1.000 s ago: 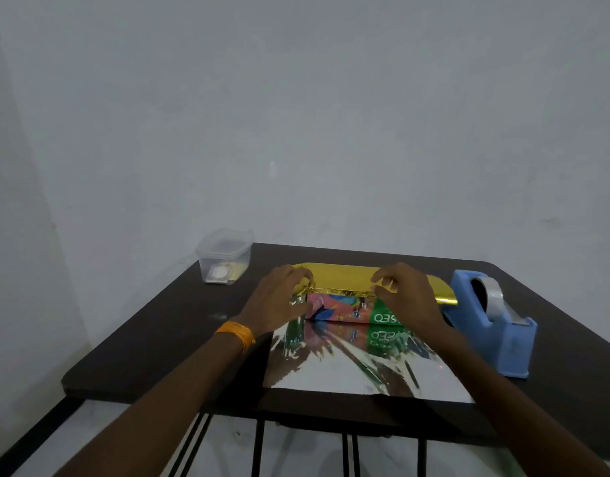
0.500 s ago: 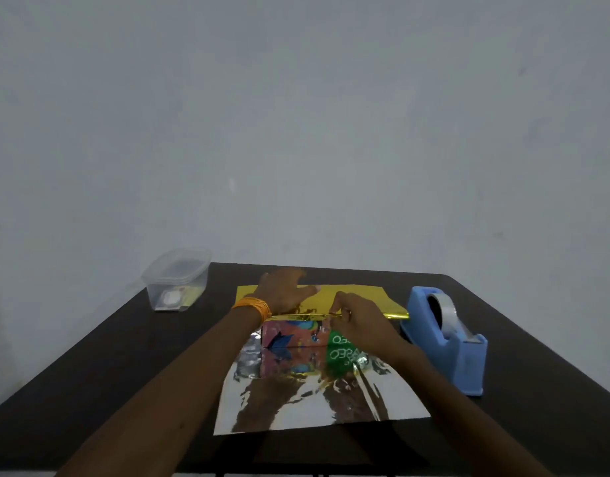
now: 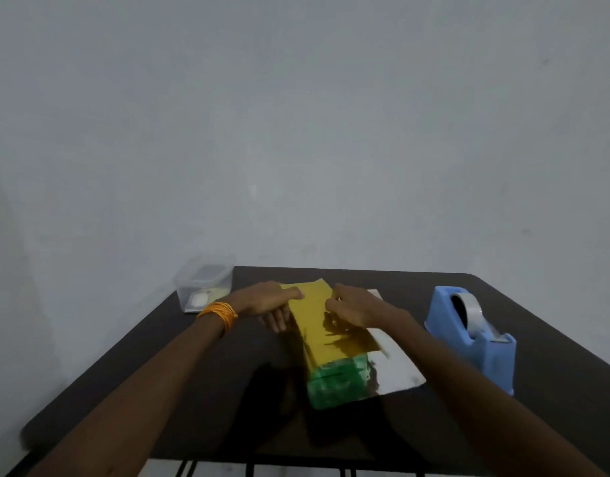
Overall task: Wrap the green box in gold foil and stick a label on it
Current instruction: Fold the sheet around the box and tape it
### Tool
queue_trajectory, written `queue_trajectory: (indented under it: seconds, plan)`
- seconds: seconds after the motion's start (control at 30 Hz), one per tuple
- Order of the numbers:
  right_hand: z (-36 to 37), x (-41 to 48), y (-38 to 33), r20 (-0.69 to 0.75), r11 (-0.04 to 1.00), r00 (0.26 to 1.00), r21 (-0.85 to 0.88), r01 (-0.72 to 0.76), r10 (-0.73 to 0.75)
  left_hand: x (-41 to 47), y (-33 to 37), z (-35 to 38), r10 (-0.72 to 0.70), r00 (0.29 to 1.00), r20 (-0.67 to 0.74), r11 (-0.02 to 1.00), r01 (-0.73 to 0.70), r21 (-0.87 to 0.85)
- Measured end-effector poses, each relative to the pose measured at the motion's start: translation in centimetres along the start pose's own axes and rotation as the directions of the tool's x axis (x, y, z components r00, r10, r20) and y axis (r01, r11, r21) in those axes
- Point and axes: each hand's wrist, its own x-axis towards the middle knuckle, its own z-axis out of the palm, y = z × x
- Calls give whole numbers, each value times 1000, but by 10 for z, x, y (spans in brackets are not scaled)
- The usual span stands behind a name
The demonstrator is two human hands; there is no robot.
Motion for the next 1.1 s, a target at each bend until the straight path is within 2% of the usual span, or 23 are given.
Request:
queue_trajectory:
  seconds: [0.07, 0.13, 0.2, 0.37, 0.43, 0.53, 0.6, 0.7, 0.8, 0.87, 0.93, 1.0, 1.03, 1.1]
  plan:
    - [0, 8, -11, 28, 995, 999, -98, -33, 36, -16, 1, 1, 4, 998, 70, 996, 2, -84]
    - [1, 17, -20, 73, 977, 994, -203, -63, 79, -26, -2, 1, 31, 995, 96, 990, -17, -142]
    - [3, 19, -25, 79, 968, 992, -239, -77, 99, -31, -4, 0, 43, 994, 101, 984, -25, -174]
    - [14, 8, -25, 52, 956, 999, -295, 6, 10, -31, -9, -4, 105, 992, -71, 990, -111, -89]
    - [10, 4, -22, 68, 969, 997, -242, 51, -35, -29, -12, -6, 159, 970, -183, 982, -174, -70]
    - [-2, -5, -16, 192, 986, 971, -58, 159, -146, -29, -13, -6, 225, 906, -359, 962, -265, -66]
    - [-7, -10, -10, 256, 978, 945, -4, 210, -202, -27, -10, -6, 269, 855, -444, 950, -312, -26]
    - [-15, -11, -3, 320, 970, 916, 37, 242, -241, -19, -7, -6, 276, 816, -507, 947, -322, -2]
    - [-20, -9, 2, 359, 963, 894, 86, 256, -270, -6, -2, -3, 276, 823, -497, 954, -299, 35]
    - [-23, -10, 1, 287, 953, 919, 213, 216, -272, 2, 1, -2, 279, 827, -488, 956, -287, 60]
    - [-24, -5, 4, 103, 935, 971, 310, 174, -215, 12, 1, -6, 263, 835, -483, 962, -266, 64]
    - [-25, 6, 15, -42, 948, 989, 283, 148, -142, 25, -1, -12, 220, 854, -471, 973, -226, 44]
    - [-25, 14, 22, -60, 960, 992, 251, 125, -113, 31, -4, -15, 198, 862, -467, 979, -200, 46]
    - [-23, 33, 34, 2, 989, 999, 143, 43, -43, 47, -13, -21, 153, 882, -445, 988, -129, 83]
